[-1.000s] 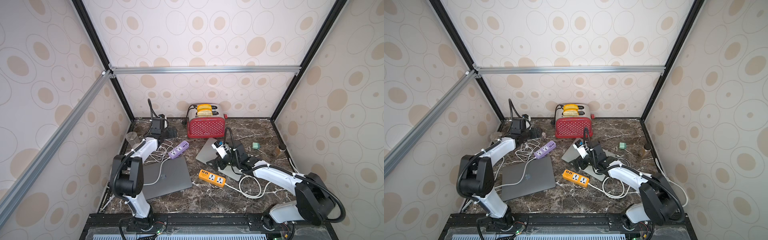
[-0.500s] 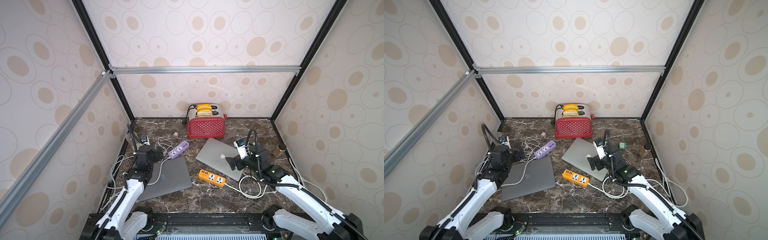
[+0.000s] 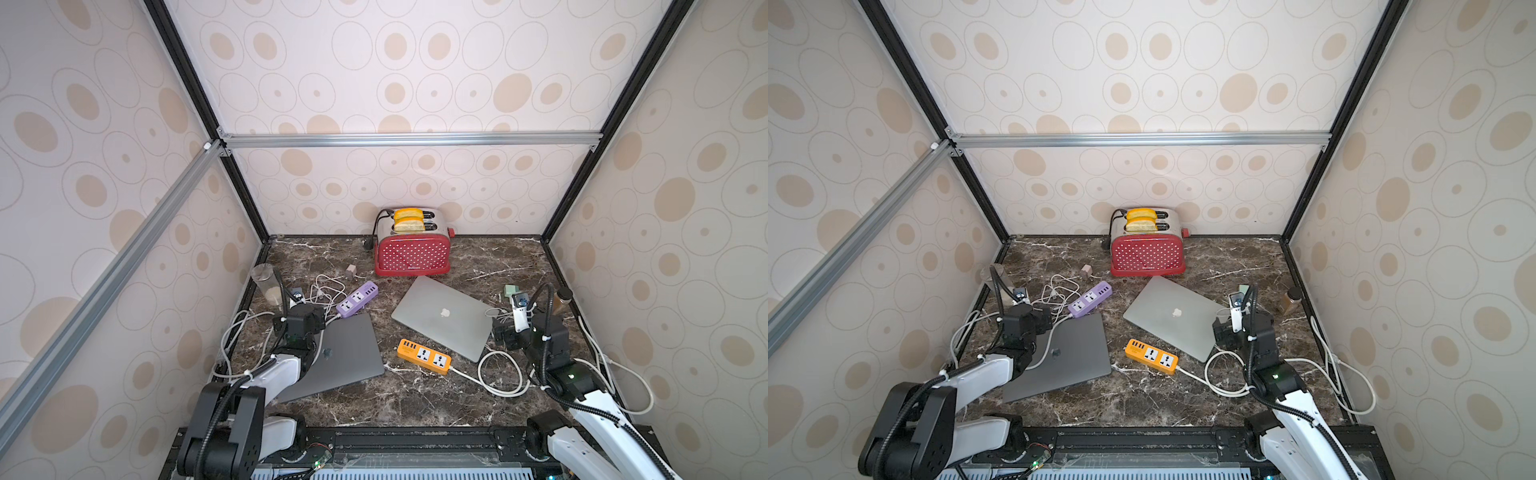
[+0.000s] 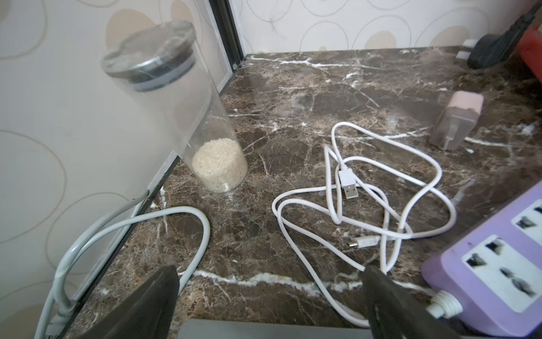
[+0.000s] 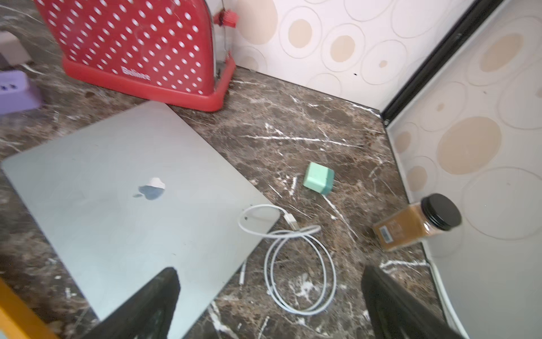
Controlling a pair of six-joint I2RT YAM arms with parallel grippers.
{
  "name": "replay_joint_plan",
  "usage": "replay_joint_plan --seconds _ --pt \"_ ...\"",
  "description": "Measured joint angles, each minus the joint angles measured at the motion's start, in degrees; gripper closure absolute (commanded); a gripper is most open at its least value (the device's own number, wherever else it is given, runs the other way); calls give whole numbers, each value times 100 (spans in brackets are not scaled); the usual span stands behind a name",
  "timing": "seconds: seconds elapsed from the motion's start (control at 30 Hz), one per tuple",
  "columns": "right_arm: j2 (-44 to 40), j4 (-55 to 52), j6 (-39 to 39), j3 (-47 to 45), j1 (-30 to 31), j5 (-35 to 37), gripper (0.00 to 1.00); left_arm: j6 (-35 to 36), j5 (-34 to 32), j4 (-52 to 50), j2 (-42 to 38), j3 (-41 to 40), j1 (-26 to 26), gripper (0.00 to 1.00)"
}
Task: Unplug the laptop charger
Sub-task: Reset both arms
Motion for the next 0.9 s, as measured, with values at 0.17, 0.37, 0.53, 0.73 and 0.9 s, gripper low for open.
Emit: replay_joint_plan --seconds 0.17,0.37,0.53,0.73,0.9 --pt "-254 621 -199 -581 -420 144 0 367 195 1016 557 -13 63 1" --pt "723 2249 -426 -1233 -960 -168 0 452 549 2181 1523 -131 393 1" --pt "2319 3617 -754 -1239 -1180 -660 0 459 804 2238 1530 -68 474 1" --pt "3928 4970 -901 -988 -1397 -1244 0 470 927 2240 1530 -33 474 1" --pt "4931 5928 -839 -796 -1613 -1440 0 468 907 2236 1530 -24 474 1"
